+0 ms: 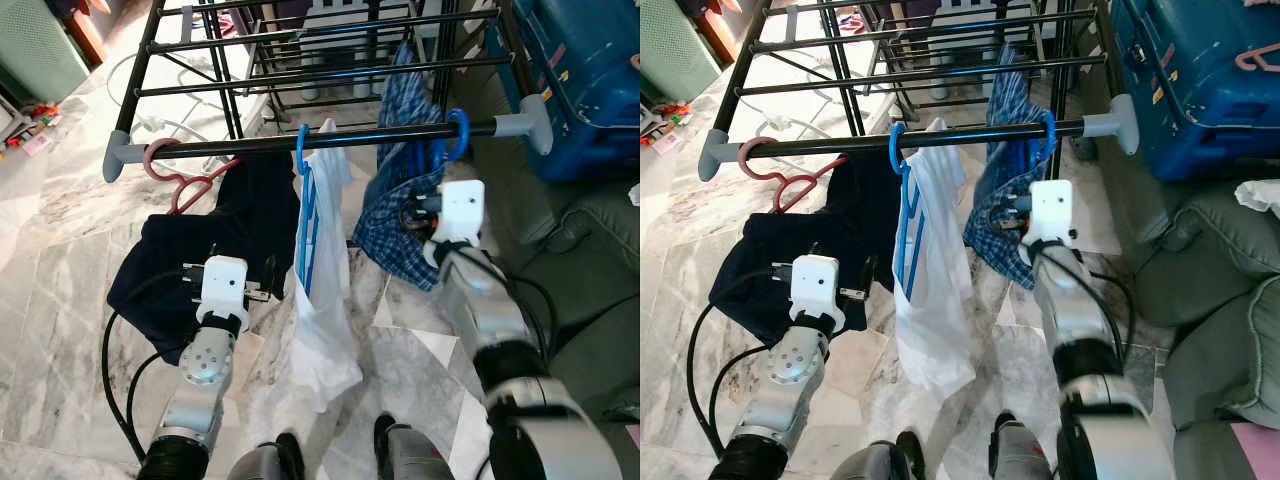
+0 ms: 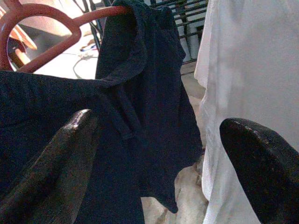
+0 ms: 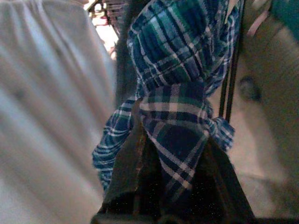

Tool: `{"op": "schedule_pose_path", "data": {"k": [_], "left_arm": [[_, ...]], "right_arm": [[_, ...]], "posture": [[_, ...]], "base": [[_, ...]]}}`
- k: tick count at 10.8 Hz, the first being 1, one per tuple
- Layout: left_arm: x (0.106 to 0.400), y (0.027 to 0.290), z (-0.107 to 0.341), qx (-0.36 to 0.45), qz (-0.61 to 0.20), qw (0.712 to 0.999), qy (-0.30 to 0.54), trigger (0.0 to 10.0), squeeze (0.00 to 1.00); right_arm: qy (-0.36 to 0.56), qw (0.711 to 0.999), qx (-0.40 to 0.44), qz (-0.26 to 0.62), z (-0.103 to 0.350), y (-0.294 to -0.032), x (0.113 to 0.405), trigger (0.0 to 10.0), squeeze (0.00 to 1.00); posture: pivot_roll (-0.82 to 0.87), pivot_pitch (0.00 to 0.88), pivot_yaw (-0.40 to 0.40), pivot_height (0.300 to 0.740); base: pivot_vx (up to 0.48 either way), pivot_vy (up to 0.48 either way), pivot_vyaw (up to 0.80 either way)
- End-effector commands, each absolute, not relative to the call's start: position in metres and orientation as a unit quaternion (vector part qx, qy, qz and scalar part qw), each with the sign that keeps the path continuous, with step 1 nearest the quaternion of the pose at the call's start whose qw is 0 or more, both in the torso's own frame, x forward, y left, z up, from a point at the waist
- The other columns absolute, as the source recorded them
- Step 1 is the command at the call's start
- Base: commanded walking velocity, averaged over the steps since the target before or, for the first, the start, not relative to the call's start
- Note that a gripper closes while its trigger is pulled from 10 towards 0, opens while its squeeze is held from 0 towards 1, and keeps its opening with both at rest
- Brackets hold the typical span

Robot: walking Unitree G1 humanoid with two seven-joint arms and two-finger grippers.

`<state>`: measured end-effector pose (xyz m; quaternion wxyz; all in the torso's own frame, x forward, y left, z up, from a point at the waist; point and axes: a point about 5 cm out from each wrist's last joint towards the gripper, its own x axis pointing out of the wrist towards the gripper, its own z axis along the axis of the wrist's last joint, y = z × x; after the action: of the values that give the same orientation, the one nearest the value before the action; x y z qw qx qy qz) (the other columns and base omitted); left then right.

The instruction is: Hang hanger

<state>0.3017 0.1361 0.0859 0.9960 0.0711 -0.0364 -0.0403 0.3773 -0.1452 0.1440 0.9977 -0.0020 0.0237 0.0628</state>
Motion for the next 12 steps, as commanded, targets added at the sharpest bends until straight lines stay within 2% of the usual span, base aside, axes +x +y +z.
{"op": "schedule_pose_path", "data": {"k": [1, 5, 6, 7, 8, 12], "left_arm": [[0.298, 0.144, 0.078, 0.071, -0.025, 0.997, -0.023, 10.0, 0.0], [0.298, 0.143, 0.077, 0.071, -0.028, 0.997, -0.021, 10.0, 0.0], [0.298, 0.142, 0.077, 0.071, -0.032, 0.997, -0.021, 10.0, 0.0], [0.299, 0.14, 0.077, 0.071, -0.035, 0.997, -0.021, 10.0, 0.0], [0.299, 0.141, 0.077, 0.067, -0.03, 0.997, -0.017, 10.0, 0.0], [0.303, 0.141, 0.072, 0.065, -0.007, 0.998, 0.003, 10.0, 0.0]], "right_arm": [[0.05, 0.996, 0.01, 0.075, 0.136, -0.138, 0.377, 10.0, 0.0], [0.098, 0.99, 0.01, 0.101, 0.111, -0.132, 0.367, 10.0, 0.0], [0.087, 0.991, 0.005, 0.1, 0.113, -0.133, 0.367, 10.0, 1.0], [0.036, 0.992, -0.077, 0.092, 0.124, -0.137, 0.367, 10.0, 1.0], [0.011, 0.988, -0.122, 0.099, 0.129, -0.135, 0.366, 10.0, 1.0], [-0.034, 0.991, -0.105, 0.07, 0.13, -0.137, 0.353, 10.0, 1.0]], "posture": [[-0.2, 0.189, 0.088, 0.74], [-0.21, 0.195, 0.099, 0.74], [-0.21, 0.197, 0.104, 0.74], [-0.22, 0.198, 0.106, 0.74], [-0.22, 0.198, 0.106, 0.74], [-0.23, 0.198, 0.108, 0.74]], "base": [[0.0, 0.0, 0.0], [0.0, 0.0, 0.0], [0.0, 0.0, 0.0], [0.0, 0.0, 0.0], [0.0, 0.0, 0.0], [0.0, 0.0, 0.0]]}}
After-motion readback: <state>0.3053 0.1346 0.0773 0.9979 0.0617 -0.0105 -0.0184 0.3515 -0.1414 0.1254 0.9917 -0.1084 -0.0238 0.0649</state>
